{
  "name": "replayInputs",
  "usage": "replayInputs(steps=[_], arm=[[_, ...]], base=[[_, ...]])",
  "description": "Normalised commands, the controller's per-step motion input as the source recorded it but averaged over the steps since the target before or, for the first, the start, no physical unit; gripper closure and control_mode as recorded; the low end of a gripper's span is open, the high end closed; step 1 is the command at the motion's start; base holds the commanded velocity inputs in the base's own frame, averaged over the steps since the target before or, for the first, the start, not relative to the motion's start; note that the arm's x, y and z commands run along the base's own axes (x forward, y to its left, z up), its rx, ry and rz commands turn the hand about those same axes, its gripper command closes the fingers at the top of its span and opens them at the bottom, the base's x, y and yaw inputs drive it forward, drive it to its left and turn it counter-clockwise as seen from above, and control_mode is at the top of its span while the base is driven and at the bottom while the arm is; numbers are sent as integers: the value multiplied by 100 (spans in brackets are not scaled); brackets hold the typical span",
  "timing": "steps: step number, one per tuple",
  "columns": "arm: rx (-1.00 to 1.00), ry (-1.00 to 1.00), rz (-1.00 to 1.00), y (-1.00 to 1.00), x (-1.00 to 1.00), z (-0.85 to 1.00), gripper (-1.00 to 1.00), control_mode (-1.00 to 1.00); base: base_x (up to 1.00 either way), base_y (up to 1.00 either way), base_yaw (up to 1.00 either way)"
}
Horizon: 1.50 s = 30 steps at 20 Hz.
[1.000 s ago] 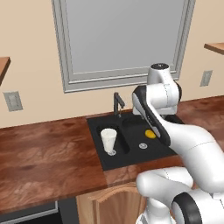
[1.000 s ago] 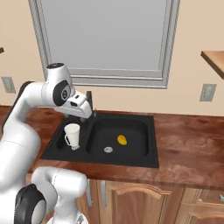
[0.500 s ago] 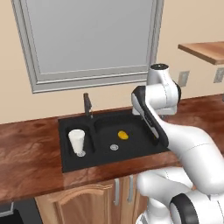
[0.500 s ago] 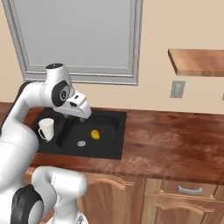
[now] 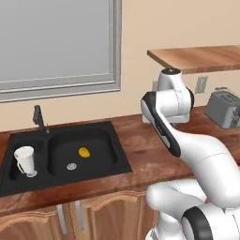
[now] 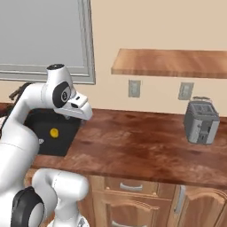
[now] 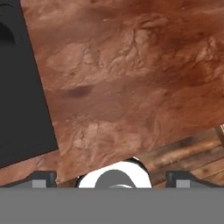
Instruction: Pick the colander and jug and place them in the sink. Then turn on the water.
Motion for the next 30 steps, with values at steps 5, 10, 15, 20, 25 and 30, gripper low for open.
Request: replayInputs(steps=[5, 10, 15, 20, 25, 30], arm=[[0, 0, 0, 0, 0, 0, -100, 100], [0, 0, 0, 0, 0, 0, -100, 100], [0, 0, 0, 0, 0, 0, -100, 100], [0, 0, 0, 0, 0, 0, -100, 100], [0, 0, 0, 0, 0, 0, -100, 100], [0, 0, 0, 0, 0, 0, -100, 100]], base=[[0, -95, 4], [0, -87, 3], [0, -67, 0], [9, -58, 0], [34, -47, 0], [46, -41, 0]])
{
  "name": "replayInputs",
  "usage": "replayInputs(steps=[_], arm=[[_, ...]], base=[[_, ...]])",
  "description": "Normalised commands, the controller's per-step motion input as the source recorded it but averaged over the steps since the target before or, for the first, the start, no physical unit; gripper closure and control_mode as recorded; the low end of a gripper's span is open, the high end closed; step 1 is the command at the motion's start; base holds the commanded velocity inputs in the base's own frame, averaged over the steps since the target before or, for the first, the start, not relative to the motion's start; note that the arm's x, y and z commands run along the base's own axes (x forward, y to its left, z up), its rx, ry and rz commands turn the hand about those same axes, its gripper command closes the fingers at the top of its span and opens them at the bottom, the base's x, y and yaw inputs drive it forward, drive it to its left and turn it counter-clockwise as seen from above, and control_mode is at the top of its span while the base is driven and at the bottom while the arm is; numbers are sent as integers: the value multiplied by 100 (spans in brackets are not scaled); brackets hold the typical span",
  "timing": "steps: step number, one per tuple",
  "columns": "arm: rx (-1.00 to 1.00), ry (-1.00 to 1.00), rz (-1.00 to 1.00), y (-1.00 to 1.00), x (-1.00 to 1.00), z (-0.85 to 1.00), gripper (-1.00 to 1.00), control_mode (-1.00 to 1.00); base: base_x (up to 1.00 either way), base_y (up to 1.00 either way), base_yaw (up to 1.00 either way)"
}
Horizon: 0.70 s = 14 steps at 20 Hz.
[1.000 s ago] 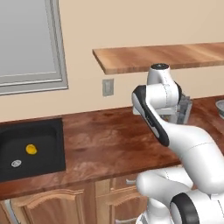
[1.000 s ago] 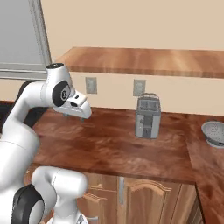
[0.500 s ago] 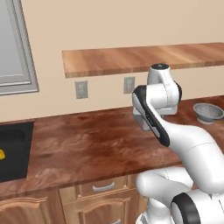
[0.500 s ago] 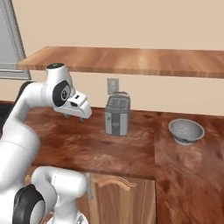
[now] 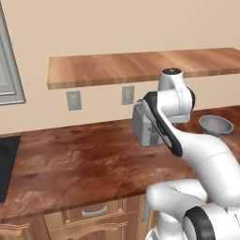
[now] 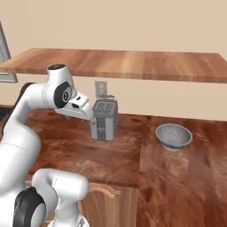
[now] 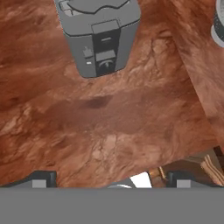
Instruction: Pick the colander and jug and place them in the sink. Then turn on the water.
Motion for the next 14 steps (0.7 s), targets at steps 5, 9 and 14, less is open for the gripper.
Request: replayInputs(steps=[5, 9, 14], arm=[[0, 0, 0, 0, 0, 0, -100, 100], [4, 1, 0, -98, 0, -18, -100, -100], [1, 0, 0, -100, -3, -5, -100, -100]], base=[[17, -59, 0], [0, 0, 0], [0, 0, 0]])
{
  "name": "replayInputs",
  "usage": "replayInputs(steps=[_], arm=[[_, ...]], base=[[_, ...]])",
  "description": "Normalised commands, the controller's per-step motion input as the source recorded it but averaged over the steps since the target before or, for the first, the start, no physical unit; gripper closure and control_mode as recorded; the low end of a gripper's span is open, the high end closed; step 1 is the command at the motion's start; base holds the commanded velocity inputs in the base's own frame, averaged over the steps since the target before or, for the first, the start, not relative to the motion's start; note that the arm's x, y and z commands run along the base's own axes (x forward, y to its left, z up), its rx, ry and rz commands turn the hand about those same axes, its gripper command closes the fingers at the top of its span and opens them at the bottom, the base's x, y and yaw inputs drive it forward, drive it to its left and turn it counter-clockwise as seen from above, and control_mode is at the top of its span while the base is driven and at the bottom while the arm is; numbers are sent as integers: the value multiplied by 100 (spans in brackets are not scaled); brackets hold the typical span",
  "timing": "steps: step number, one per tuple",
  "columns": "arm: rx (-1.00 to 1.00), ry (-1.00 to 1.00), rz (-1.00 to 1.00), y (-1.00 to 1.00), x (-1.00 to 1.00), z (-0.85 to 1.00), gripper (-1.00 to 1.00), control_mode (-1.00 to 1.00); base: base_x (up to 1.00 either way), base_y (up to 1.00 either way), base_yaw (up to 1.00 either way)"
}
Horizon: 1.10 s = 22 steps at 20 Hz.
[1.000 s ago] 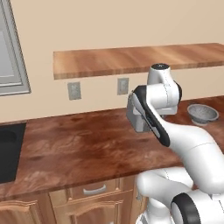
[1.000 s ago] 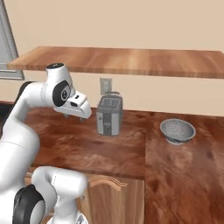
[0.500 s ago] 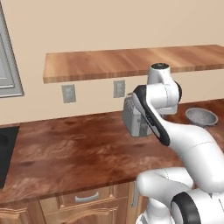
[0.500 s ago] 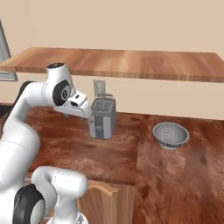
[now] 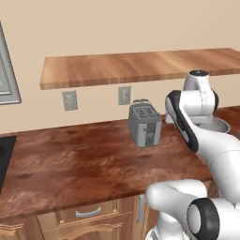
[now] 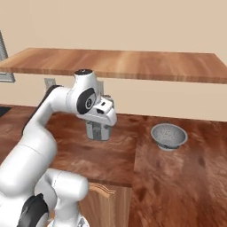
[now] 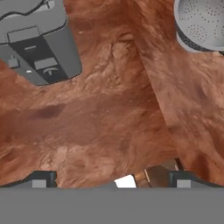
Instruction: Pick the colander and jug and place them in the sink. Then turn on the water.
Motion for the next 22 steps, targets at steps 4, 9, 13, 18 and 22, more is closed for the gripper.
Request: replayInputs(steps=[4, 9, 13, 18, 22], arm=[[-2, 0, 2, -100, 0, -4, -100, -100], [-19, 0, 6, -100, 0, -28, -100, -100], [-20, 3, 3, -83, 12, -46, -100, -100], [-18, 3, 0, -48, 36, -41, -100, -100], [-6, 1, 5, -44, 54, -26, -100, -100]], base=[[0, 0, 0], [0, 0, 0], [0, 0, 0], [0, 0, 0], [0, 0, 0]])
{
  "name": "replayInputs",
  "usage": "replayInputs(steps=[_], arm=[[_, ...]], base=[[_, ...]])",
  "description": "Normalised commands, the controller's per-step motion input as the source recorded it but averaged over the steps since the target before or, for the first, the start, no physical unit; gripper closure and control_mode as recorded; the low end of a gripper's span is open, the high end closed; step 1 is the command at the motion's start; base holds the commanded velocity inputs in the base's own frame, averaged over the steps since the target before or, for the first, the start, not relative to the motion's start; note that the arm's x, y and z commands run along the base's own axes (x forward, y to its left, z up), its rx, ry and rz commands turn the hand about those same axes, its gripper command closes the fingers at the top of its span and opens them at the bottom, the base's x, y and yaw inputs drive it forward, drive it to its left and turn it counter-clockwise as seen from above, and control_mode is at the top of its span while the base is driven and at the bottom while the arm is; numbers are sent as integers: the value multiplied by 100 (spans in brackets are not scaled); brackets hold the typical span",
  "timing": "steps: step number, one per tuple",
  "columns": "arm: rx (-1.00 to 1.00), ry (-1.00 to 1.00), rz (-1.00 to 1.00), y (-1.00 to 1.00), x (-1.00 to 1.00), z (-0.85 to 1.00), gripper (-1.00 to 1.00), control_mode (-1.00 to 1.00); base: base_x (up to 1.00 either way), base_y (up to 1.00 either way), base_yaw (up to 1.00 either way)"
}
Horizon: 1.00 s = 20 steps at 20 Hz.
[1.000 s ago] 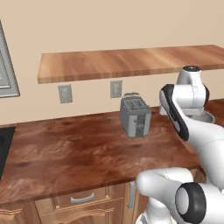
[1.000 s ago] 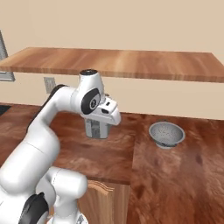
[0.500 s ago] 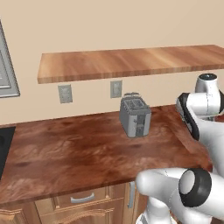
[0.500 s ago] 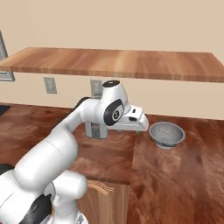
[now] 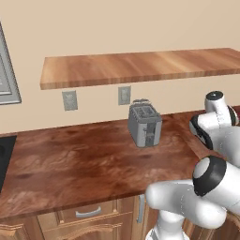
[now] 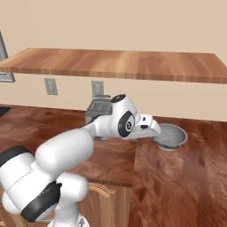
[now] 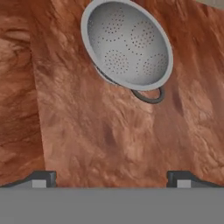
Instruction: Pick the colander and jug and place them in the sink. Then turn on the water.
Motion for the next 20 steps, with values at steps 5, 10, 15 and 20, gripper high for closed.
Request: replayInputs(steps=[5, 10, 15, 20], arm=[[0, 2, 13, -27, 60, -10, -100, -100], [1, 5, 14, -28, 43, -20, -100, -100], [0, 12, 5, -15, 44, -43, -100, -100], [0, 9, 0, -2, 42, -36, -100, -100]], base=[[0, 0, 0], [0, 0, 0], [0, 0, 0], [0, 0, 0]])
